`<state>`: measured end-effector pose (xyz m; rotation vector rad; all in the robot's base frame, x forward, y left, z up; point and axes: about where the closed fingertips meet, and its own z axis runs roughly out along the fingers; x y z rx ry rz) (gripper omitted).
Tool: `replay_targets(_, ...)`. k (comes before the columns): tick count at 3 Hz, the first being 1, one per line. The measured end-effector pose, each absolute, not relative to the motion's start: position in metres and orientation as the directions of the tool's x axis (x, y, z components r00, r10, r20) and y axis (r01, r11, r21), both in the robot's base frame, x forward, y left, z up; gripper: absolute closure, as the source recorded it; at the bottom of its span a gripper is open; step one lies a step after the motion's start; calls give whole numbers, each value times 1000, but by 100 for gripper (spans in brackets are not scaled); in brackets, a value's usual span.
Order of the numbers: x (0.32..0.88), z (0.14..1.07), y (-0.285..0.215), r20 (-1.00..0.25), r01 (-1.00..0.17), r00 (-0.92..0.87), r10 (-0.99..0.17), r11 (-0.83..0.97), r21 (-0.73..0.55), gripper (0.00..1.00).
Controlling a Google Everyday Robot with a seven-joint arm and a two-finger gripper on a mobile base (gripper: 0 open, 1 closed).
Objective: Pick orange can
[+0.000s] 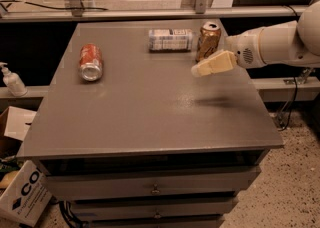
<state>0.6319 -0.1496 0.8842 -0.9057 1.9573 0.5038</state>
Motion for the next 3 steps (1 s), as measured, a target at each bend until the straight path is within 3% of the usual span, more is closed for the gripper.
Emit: replay_targets(3,712,846,-139,-885,-661,-313,-344,748,-56,0)
